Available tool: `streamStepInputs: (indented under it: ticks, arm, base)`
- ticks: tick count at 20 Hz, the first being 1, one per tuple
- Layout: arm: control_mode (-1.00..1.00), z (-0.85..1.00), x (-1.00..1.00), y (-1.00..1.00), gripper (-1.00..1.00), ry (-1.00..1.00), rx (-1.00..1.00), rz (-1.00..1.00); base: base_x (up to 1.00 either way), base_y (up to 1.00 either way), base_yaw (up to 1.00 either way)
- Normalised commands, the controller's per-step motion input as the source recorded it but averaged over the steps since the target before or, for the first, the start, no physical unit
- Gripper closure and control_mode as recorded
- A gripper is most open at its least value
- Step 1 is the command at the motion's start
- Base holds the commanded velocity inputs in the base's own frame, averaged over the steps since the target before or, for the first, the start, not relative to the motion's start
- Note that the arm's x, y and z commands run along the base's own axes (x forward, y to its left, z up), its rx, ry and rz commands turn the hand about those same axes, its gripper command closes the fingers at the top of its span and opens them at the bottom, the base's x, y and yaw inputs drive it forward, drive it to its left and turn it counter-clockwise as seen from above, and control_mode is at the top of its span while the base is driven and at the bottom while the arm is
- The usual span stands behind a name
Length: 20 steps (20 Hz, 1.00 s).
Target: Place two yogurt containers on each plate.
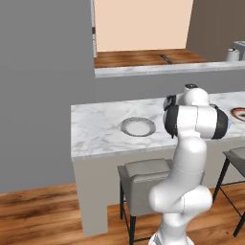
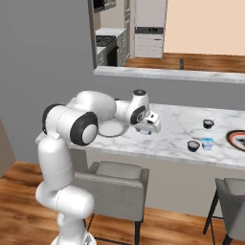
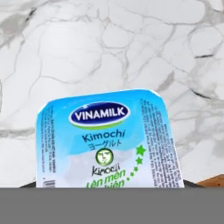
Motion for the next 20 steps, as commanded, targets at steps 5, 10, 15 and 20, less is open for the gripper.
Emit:
streamStepInputs:
  ticks: [5, 10, 15, 20]
  arm:
    - [-1.0, 0.15, 0.0, 0.49, 1.0, 0.2, 0.06, 0.06]
    - [-1.0, 0.0, 0.0, 0.55, 1.0, 0.16, 0.08, 0.06]
    - [-1.0, 0.0, 0.05, 0.63, 1.0, 0.04, 0.09, 0.05]
    - [-1.0, -0.07, 0.22, 0.58, 1.0, 0.02, 0.02, 0.03]
  base:
    - [0.0, 0.0, 0.0]
    - [0.0, 0.0, 0.0]
    - [0.0, 0.0, 0.0]
    - [0.0, 0.0, 0.0]
